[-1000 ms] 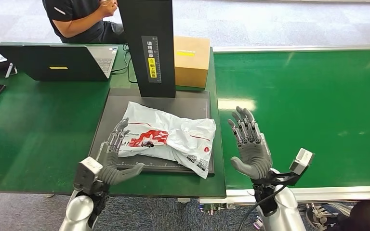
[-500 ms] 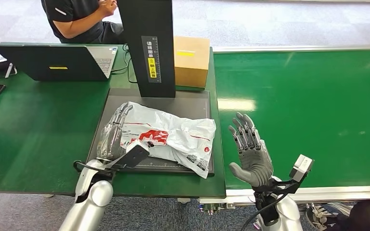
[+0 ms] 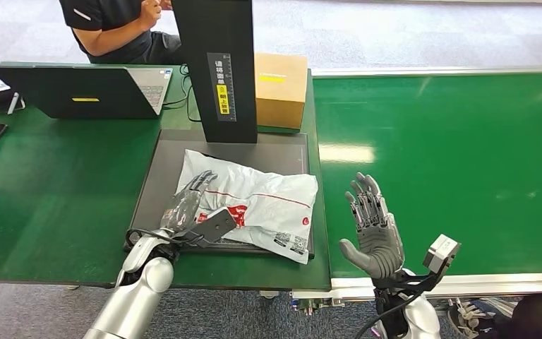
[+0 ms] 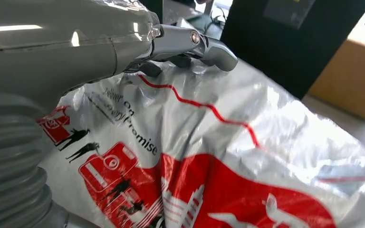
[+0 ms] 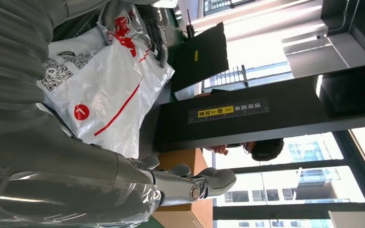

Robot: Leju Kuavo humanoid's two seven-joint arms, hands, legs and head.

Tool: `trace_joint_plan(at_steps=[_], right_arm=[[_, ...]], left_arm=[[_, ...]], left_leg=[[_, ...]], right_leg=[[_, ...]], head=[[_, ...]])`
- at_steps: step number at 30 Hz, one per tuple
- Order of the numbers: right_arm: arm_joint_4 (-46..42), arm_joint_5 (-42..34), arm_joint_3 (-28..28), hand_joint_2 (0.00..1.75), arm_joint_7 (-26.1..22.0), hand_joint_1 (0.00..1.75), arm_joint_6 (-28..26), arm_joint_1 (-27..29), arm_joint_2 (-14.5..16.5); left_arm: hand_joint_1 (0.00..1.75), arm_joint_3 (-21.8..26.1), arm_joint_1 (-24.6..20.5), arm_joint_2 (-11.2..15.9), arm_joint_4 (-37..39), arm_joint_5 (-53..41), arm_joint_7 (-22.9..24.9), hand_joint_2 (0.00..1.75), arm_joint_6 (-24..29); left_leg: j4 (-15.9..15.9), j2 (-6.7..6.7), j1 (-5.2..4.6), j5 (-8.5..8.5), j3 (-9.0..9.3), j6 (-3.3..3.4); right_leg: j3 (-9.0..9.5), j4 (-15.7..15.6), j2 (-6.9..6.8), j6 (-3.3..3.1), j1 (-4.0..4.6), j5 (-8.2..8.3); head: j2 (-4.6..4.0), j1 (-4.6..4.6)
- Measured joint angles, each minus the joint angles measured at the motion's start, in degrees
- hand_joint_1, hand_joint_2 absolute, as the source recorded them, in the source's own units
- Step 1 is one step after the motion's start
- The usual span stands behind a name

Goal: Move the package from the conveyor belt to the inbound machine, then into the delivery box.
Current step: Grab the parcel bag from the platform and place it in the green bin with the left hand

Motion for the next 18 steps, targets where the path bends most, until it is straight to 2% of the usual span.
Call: trace_joint_plan(at_steps=[2,3,6,7,18], right_arm=[[0.00,-0.23,-0.17,1.75,-0.10,0.00,0.00,0.30,0.04],[0.00,-0.33,-0.21,1.75,-0.14,0.00,0.00,0.46,0.05],[0.00,-0.52,-0.28,1.75,-0.15,0.00,-0.04,0.86,0.05],[0.00,-0.60,-0.28,1.75,-0.13,0.00,-0.12,0.93,0.07],[0.00,-1.66,-0.31,1.75,1.27,0.00,-0.74,1.01,0.67]], left_arm=[[0.03,-0.10,-0.26,0.04,0.97,0.47,-0.28,1.75,-1.30],[0.15,-0.12,-0.37,0.08,1.41,0.92,-0.55,1.75,-1.88],[1.41,-0.11,-0.50,0.28,2.33,2.20,-1.68,1.75,-2.73],[1.73,-0.11,-0.49,0.36,2.50,2.57,-2.08,1.75,-2.81],[1.75,0.11,0.02,1.12,2.59,5.04,-4.17,1.75,-0.26]], left_leg=[[0.00,0.00,0.00,0.00,0.00,0.00],[0.00,0.00,0.00,0.00,0.00,0.00],[0.00,0.00,0.00,0.00,0.00,0.00],[0.00,0.00,0.00,0.00,0.00,0.00],[-0.01,0.00,0.00,0.00,0.00,0.00]], right_leg=[[0.01,0.00,0.00,0.00,0.00,0.00],[0.01,0.00,0.00,0.00,0.00,0.00],[0.01,0.00,0.00,0.00,0.00,0.00],[0.01,0.00,0.00,0.00,0.00,0.00],[0.02,0.01,0.00,0.00,0.00,0.00]], head=[[0.00,0.00],[0.00,-0.01],[0.00,-0.01],[0.00,0.00],[0.00,0.00]])
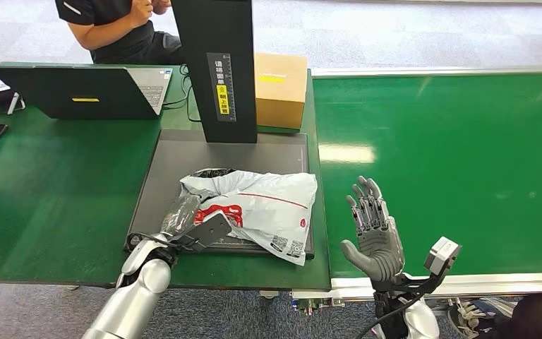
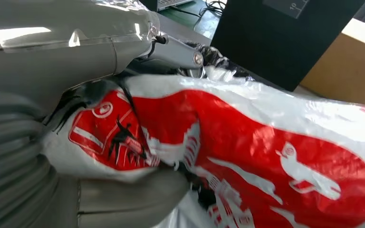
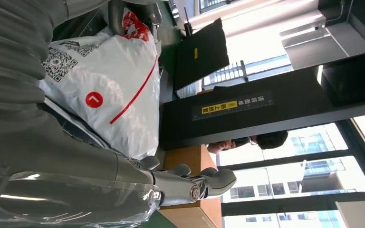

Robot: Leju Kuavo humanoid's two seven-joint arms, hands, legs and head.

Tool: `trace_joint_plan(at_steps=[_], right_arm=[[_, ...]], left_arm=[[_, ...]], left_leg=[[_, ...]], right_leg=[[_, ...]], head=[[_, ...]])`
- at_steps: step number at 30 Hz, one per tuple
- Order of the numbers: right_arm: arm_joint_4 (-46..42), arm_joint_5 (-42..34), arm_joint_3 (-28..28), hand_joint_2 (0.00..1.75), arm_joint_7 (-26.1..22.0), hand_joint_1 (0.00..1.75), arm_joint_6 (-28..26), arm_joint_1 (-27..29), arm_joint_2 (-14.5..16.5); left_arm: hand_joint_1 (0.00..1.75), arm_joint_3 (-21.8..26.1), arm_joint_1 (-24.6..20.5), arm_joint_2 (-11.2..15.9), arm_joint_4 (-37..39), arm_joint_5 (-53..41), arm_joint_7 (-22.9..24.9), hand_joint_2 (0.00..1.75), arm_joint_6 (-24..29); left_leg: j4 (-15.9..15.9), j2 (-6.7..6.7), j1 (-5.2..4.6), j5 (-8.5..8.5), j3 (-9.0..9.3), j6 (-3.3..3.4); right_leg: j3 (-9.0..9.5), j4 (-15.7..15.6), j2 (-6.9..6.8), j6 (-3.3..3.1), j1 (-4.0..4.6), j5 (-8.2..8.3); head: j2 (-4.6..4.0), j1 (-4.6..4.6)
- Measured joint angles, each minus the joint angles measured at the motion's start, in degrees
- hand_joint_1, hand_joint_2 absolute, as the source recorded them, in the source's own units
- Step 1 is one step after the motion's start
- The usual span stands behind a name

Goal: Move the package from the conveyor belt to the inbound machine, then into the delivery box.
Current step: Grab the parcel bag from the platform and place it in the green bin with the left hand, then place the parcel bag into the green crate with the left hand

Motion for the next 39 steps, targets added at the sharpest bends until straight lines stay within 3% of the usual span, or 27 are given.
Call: trace_joint_plan(at_steps=[10,16,28,39], right_arm=[[0.30,-0.64,-0.01,1.75,0.71,0.00,0.05,-0.09,0.32],[0.59,-1.13,-0.25,1.75,0.75,0.00,0.01,0.07,0.32],[0.62,-1.91,-0.79,1.75,0.84,0.00,-0.08,0.58,0.32],[0.60,-2.43,-0.96,1.75,0.91,0.00,-0.34,1.02,0.32]], left_arm=[[1.75,1.22,1.86,0.62,-2.23,1.99,-1.26,1.75,1.82],[1.75,4.71,3.65,1.62,-5.05,4.17,-2.61,1.75,6.20],[1.75,19.07,6.01,6.20,-15.17,5.93,-2.29,1.75,15.53],[1.75,34.39,3.51,10.91,-16.67,7.35,-0.07,1.75,20.26]], left_leg=[[-0.01,0.01,0.00,0.00,0.00,0.00],[-0.01,0.03,0.01,0.00,0.01,-0.01],[-0.02,0.05,0.02,0.01,-0.04,-0.01],[-0.02,0.11,0.02,0.02,-0.05,-0.03]], right_leg=[[0.00,0.00,0.00,-0.01,0.00,0.00],[-0.03,0.01,0.02,-0.01,0.01,-0.01],[-0.09,0.04,0.02,-0.05,0.02,-0.03],[-0.13,0.05,0.04,-0.06,0.02,-0.04]], head=[[0.00,0.00],[0.00,0.00],[0.00,-0.01],[0.00,-0.01]])
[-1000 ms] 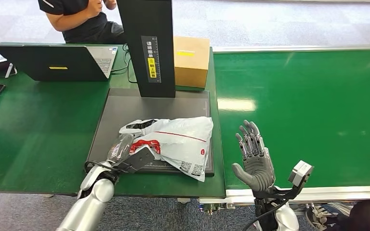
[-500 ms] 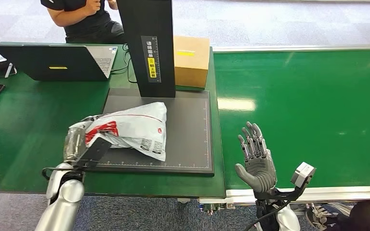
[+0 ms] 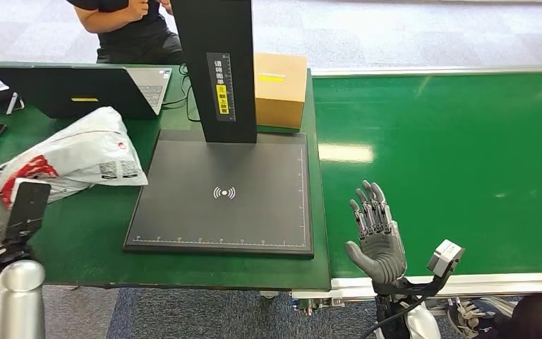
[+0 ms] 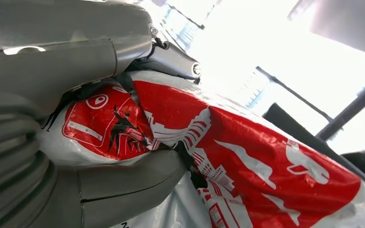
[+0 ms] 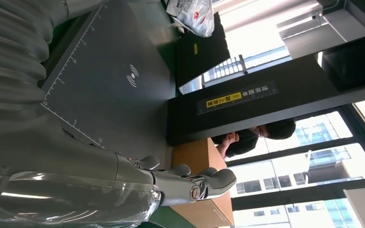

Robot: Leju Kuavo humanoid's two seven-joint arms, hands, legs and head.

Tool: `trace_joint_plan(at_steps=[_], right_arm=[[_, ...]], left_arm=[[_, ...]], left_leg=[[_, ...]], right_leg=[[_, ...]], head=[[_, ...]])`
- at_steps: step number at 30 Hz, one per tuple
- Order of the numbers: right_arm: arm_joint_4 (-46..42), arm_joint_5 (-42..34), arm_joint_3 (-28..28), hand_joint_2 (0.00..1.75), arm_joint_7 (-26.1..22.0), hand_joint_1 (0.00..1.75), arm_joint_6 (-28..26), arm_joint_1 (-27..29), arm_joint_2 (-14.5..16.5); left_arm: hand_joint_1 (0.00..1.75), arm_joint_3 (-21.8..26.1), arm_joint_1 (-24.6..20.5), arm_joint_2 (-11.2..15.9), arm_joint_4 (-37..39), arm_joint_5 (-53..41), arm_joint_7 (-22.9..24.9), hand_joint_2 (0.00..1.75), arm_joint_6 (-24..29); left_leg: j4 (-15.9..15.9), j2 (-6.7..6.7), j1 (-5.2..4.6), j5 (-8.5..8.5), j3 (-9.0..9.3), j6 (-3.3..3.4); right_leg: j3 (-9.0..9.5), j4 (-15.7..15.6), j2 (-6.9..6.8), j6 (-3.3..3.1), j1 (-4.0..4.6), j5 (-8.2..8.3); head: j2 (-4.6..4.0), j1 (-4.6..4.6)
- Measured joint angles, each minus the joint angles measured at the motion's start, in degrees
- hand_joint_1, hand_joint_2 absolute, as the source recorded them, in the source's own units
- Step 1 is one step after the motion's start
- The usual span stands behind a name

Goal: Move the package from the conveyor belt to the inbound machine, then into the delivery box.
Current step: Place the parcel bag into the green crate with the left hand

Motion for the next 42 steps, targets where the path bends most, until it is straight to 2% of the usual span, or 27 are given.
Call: trace_joint_plan(at_steps=[3,4,7,8,13,21,27,31,34,37,39,41,42], right_arm=[[-0.01,-0.31,-0.01,1.75,0.13,0.00,-0.31,0.13,0.00],[-0.01,-0.41,-0.01,1.75,0.14,0.00,-0.46,0.19,0.00],[-0.19,-0.54,-0.01,1.75,0.16,0.00,-0.99,0.41,0.00],[-0.31,-0.57,-0.01,1.75,0.17,0.00,-1.11,0.49,0.00],[-0.89,-0.66,-0.01,1.75,0.29,0.00,-1.38,0.68,0.00],[-0.95,-0.66,-0.01,1.75,0.32,0.00,-1.35,0.65,-0.01],[-0.90,-0.46,0.00,1.75,0.21,0.00,-1.51,0.44,-0.02],[-0.90,0.66,0.10,1.75,-0.05,0.00,-1.89,0.12,0.00],[-0.85,4.68,0.50,1.75,-0.52,0.00,-3.46,-0.62,-0.02],[-0.32,13.41,1.67,1.75,-0.49,0.00,-8.84,-2.38,-0.04],[0.65,18.73,2.52,1.75,0.43,0.00,-13.28,-4.20,-0.04],[1.95,21.50,3.26,1.75,1.45,0.00,-15.96,-6.05,-0.04],[2.54,22.28,3.67,1.31,1.75,0.00,-16.68,-6.82,-0.04]], left_arm=[[1.75,3.99,-0.75,0.71,0.27,0.56,-0.01,1.75,2.13],[1.44,5.34,-1.07,0.84,0.44,0.83,-0.15,1.75,3.04],[0.13,8.58,-2.07,1.11,1.27,1.31,-0.71,1.75,5.26],[0.00,9.40,-2.44,1.20,1.65,1.41,-0.92,1.75,5.68],[0.00,11.39,-4.14,1.42,3.73,1.53,-1.72,1.75,5.95],[0.00,11.82,-5.79,1.38,6.43,2.48,-2.99,1.75,4.99],[0.00,11.02,-5.99,0.67,7.25,8.83,-8.48,1.75,2.78],[0.00,8.93,-3.41,-2.20,3.56,16.30,-12.89,1.75,0.45],[0.00,5.69,0.20,-6.00,-1.63,29.22,-16.01,1.75,-9.52],[0.00,0.70,3.70,-9.35,-5.26,41.27,-16.20,1.75,-24.09],[0.00,-2.96,5.57,-11.25,-6.34,46.80,-16.20,1.75,-32.54],[0.00,-6.64,7.09,-12.88,-6.82,49.31,-16.56,1.75,-37.79],[0.00,-8.41,7.71,-13.55,-6.95,49.94,-16.65,1.75,-39.49]], left_leg=[[0.00,0.01,0.00,0.00,-0.02,0.00],[0.00,0.01,0.00,0.00,-0.02,0.00],[0.01,-0.01,0.00,0.00,-0.03,0.00],[0.01,-0.02,0.00,0.00,-0.04,0.00],[0.02,-0.01,-0.01,0.00,-0.03,0.00],[0.01,-0.01,-0.01,0.00,-0.03,0.00],[0.01,-0.01,-0.01,0.00,-0.03,0.00],[0.02,-0.01,-0.03,-0.01,-0.03,0.01],[0.02,-0.02,-0.09,-0.04,-0.04,0.06],[0.03,-0.04,-0.12,-0.04,-0.05,0.07],[0.03,-0.03,-0.14,-0.04,-0.04,0.07],[0.03,-0.03,-0.14,-0.04,-0.03,0.07],[0.03,-0.03,-0.14,-0.04,-0.03,0.06]], right_leg=[[-0.02,0.00,0.00,-0.01,0.00,-0.01],[-0.02,0.00,0.00,-0.01,-0.01,-0.01],[-0.02,0.00,-0.01,-0.01,-0.01,-0.01],[-0.02,0.00,-0.01,-0.01,-0.01,-0.01],[-0.02,-0.01,0.00,-0.01,-0.01,-0.01],[-0.02,0.00,0.00,-0.01,-0.01,0.00],[-0.01,0.00,0.00,-0.01,-0.01,0.00],[0.00,-0.01,0.00,-0.01,-0.04,0.00],[0.00,-0.02,-0.01,0.01,-0.09,-0.01],[0.01,-0.03,-0.01,0.04,-0.12,-0.01],[0.00,-0.03,-0.01,0.06,-0.14,0.00],[0.01,-0.03,-0.01,0.07,-0.14,0.01],[0.01,-0.03,-0.02,0.07,-0.14,0.02]], head=[[0.00,0.00],[0.00,0.01],[0.00,0.02],[0.00,0.01],[0.00,0.01],[0.00,0.00],[0.00,0.00],[0.00,0.01],[0.00,0.01],[0.00,0.01],[0.00,0.01],[0.00,0.01],[0.00,0.02]])
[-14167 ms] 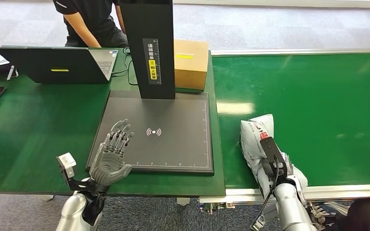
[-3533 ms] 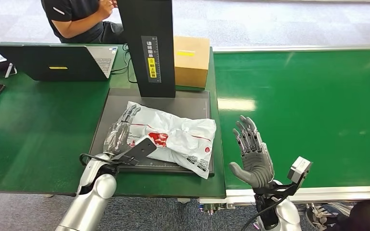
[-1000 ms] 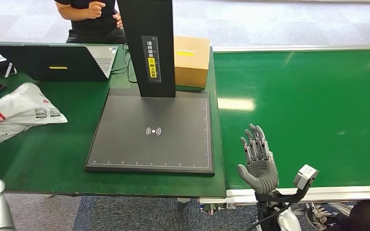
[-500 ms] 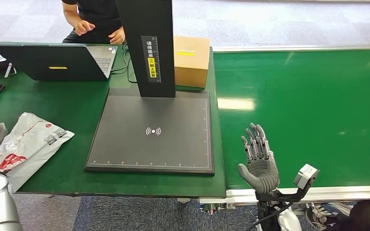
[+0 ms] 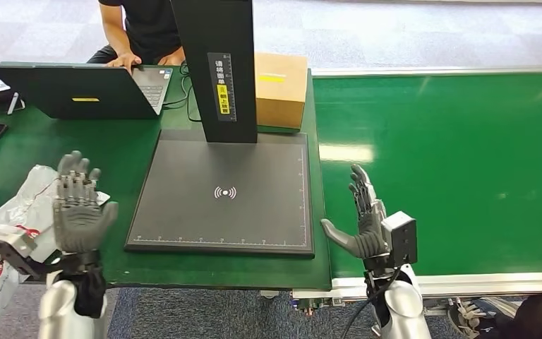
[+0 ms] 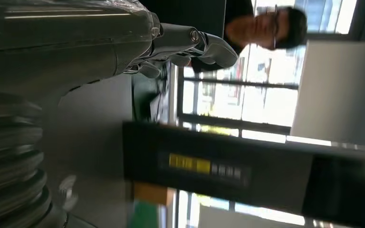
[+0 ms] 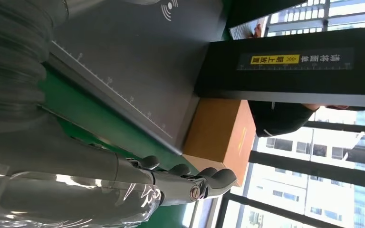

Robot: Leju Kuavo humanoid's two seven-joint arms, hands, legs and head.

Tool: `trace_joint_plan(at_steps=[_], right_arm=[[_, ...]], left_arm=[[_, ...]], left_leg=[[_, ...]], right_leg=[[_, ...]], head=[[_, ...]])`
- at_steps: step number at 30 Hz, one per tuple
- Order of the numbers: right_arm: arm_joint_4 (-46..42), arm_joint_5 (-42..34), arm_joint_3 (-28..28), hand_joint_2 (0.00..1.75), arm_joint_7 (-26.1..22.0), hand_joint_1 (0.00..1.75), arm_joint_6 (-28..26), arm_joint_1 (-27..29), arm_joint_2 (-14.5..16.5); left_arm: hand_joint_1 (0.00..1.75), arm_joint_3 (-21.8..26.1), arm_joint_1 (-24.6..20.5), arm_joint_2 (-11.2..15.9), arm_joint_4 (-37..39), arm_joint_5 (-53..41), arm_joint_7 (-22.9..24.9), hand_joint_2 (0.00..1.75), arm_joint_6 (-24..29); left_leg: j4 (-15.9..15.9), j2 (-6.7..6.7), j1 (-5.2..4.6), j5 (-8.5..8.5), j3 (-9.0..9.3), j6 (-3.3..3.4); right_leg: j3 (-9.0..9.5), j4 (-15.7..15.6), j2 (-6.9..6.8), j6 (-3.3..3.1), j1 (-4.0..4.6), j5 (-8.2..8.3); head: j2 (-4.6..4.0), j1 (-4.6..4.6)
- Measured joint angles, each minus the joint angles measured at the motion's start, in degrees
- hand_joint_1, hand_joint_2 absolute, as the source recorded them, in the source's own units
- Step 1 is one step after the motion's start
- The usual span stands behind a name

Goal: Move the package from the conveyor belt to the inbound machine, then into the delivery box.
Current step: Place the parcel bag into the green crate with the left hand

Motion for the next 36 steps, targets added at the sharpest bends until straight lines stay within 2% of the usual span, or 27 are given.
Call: trace_joint_plan(at_steps=[3,5,7,9,10,11,14,19,23,28,36], right_arm=[[1.23,1.67,1.23,0.00,0.02,0.00,-0.93,-1.48,0.00],[1.68,2.86,2.03,0.00,-0.25,0.00,-1.52,-2.11,0.03],[1.79,3.13,2.78,0.87,-0.52,0.00,-1.69,-2.49,0.20],[1.59,2.38,3.44,1.75,-0.76,0.00,-1.38,-2.55,0.52],[1.30,1.81,3.75,1.75,-0.85,0.00,-1.20,-2.44,0.69],[0.90,1.22,4.02,1.75,-0.93,0.00,-1.08,-2.26,0.87],[-0.74,-0.26,4.64,1.75,-1.05,0.00,-1.25,-1.35,1.57],[-2.91,-0.39,5.01,1.75,-0.11,0.00,-3.17,-0.10,2.60],[-3.66,2.16,5.04,1.75,0.37,0.00,-7.13,0.26,3.40],[-3.85,5.91,5.04,1.75,0.51,0.00,-11.25,0.34,3.99],[-3.62,9.60,5.67,1.75,0.56,0.00,-13.92,0.32,4.17]], left_arm=[[0.00,-4.51,1.07,-1.29,-0.62,1.50,0.49,1.75,-3.25],[0.00,-7.04,1.48,-1.74,-1.51,1.98,1.09,1.75,-4.22],[0.00,-9.17,1.89,-2.03,-2.71,1.94,1.65,1.75,-4.25],[0.00,-10.73,2.35,-2.25,-4.11,2.15,2.56,0.87,-3.88],[0.00,-11.36,2.60,-2.37,-4.83,2.71,3.31,0.44,-3.83],[0.00,-11.88,2.84,-2.45,-5.45,3.50,4.12,0.44,-3.98],[0.00,-13.45,3.40,-2.56,-6.67,4.93,5.52,1.75,-4.55],[0.00,-15.48,3.83,-2.54,-7.54,1.70,4.48,1.75,-1.63],[0.00,-16.54,3.89,-2.54,-7.61,-0.92,3.04,1.75,1.08],[0.00,-17.36,3.76,-2.54,-7.48,-1.45,2.30,1.75,1.33],[0.00,-18.10,2.96,-2.50,-6.31,-2.47,2.21,1.75,1.34]], left_leg=[[0.00,-0.01,0.01,0.01,0.01,-0.01],[-0.01,-0.01,0.03,0.01,0.01,-0.02],[-0.02,-0.02,0.05,0.01,0.01,-0.02],[-0.02,-0.03,0.06,0.01,0.01,-0.02],[-0.02,-0.03,0.06,0.01,0.00,-0.02],[-0.02,-0.03,0.06,0.01,0.00,-0.02],[-0.02,-0.03,0.06,0.00,0.00,-0.01],[-0.02,-0.04,0.05,0.00,0.00,-0.01],[-0.01,-0.03,0.05,0.00,0.01,-0.01],[-0.02,-0.03,0.05,0.00,0.01,-0.02],[-0.02,-0.03,0.05,0.00,0.00,-0.01]], right_leg=[[0.00,0.02,0.00,-0.02,0.02,0.01],[0.00,0.03,0.00,-0.03,0.05,0.01],[0.00,0.04,0.00,-0.04,0.07,0.00],[-0.01,0.04,0.00,-0.04,0.07,-0.01],[-0.02,0.04,0.00,-0.04,0.07,-0.02],[-0.02,0.04,-0.01,-0.03,0.07,-0.04],[-0.02,0.04,-0.01,-0.02,0.06,-0.05],[-0.01,0.04,-0.01,-0.02,0.05,-0.05],[0.00,0.04,-0.01,-0.02,0.05,-0.04],[-0.01,0.04,-0.01,-0.02,0.05,-0.04],[-0.01,0.04,-0.01,-0.02,0.05,-0.04]], head=[[0.00,-0.02],[0.00,-0.02],[0.00,-0.01],[0.00,-0.01],[0.00,-0.01],[0.00,-0.01],[0.00,-0.01],[0.00,-0.01],[0.00,-0.01],[0.00,-0.01],[0.00,-0.01]])
